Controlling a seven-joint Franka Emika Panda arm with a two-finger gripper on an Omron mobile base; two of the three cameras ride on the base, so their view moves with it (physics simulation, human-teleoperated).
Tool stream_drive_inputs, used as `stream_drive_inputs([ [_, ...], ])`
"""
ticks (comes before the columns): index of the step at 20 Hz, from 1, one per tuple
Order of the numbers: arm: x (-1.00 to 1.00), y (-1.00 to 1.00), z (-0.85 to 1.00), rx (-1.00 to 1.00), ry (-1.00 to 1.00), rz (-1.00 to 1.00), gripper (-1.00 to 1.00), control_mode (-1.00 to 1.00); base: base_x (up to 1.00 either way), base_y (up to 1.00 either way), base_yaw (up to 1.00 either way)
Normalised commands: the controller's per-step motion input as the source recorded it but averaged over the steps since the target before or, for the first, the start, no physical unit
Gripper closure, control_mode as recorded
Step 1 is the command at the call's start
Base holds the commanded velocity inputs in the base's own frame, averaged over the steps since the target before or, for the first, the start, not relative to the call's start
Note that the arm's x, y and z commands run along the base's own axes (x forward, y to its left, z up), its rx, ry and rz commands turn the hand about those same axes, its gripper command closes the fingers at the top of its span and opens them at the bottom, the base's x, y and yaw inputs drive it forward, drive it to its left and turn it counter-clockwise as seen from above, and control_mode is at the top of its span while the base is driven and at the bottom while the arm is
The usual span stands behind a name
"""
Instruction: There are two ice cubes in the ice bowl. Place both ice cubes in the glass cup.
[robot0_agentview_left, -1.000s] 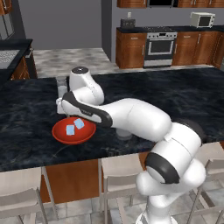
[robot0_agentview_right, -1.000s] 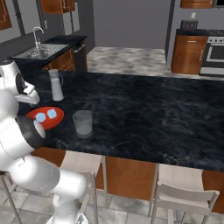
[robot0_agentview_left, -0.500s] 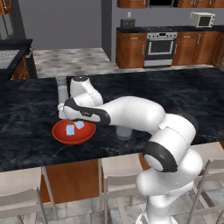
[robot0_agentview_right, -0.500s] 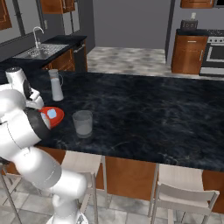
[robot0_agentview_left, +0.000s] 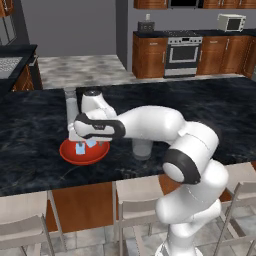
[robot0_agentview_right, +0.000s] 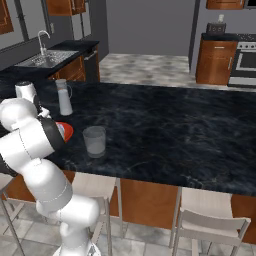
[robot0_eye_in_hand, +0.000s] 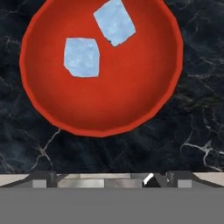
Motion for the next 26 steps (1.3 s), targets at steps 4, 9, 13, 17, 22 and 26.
stream_drive_inputs([
  [4,0.12,0.00,-0.23,0.00,0.00,0.00,-1.00,-1.00,0.00,0.00,0.00],
  [9,0.00,0.00,-0.02,0.00,-0.01,0.00,-1.00,-1.00,0.00,0.00,0.00],
  [13,0.07,0.00,-0.10,0.00,0.00,0.00,-1.00,-1.00,0.00,0.00,0.00],
  [17,0.27,0.01,-0.24,0.00,0.00,0.00,-1.00,-1.00,0.00,0.00,0.00],
  [22,0.30,0.13,-0.08,0.00,-0.01,-0.01,-1.00,-1.00,0.00,0.00,0.00],
  [26,0.16,0.46,0.00,0.00,-0.01,-0.05,-1.00,-1.00,0.00,0.00,0.00],
])
